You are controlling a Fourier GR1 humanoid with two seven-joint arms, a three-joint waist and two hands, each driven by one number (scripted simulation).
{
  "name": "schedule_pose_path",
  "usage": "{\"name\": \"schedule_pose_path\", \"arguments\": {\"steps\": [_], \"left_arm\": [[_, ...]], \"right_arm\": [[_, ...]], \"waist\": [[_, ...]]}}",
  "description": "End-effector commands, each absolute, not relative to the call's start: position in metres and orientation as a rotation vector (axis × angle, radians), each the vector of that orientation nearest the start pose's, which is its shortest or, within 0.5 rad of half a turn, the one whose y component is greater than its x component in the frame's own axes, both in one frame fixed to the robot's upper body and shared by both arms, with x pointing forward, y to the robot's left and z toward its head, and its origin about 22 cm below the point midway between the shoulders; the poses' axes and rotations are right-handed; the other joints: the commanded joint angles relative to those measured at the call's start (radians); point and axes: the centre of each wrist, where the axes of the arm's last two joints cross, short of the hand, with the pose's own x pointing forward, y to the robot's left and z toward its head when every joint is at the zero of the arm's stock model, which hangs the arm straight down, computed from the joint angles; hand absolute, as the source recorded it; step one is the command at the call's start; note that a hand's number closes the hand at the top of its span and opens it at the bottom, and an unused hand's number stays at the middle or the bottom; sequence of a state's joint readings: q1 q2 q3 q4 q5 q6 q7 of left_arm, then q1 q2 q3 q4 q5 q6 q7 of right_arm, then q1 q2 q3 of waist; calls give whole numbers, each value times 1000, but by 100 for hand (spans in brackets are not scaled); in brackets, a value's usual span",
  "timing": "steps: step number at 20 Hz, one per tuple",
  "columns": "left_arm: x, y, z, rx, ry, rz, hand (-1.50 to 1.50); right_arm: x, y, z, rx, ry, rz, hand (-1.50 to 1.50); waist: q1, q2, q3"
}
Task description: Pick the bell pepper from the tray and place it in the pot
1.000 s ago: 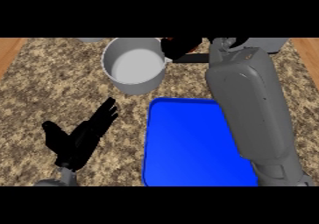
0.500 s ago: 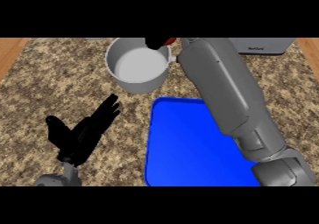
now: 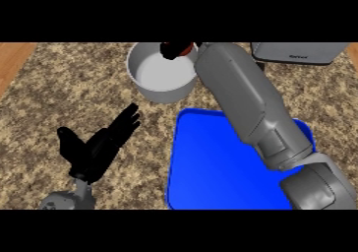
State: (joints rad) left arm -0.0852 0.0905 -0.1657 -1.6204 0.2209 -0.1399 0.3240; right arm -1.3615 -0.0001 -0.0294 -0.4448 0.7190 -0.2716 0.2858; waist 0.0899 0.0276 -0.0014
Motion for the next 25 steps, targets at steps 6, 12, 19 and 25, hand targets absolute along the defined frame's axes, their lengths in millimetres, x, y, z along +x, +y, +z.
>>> {"name": "schedule_pose_path", "arguments": {"steps": [6, 12, 19, 25], "left_arm": [[254, 191, 37, -351, -1339, -270, 0], [261, 184, 36, -366, -1343, -275, 0], [256, 187, 30, -364, -1338, -281, 0], [249, 190, 28, -343, -1362, -233, 0]], "right_arm": [[459, -52, 165, -546, -1506, 505, -150], [460, -68, 144, -386, -1607, 338, -150], [460, -74, 135, -406, -1727, 194, -150], [463, -82, 135, -492, -1697, 126, -150]], "waist": [[54, 13, 1], [59, 23, 2], [49, 23, 1], [15, 10, 1]]}}
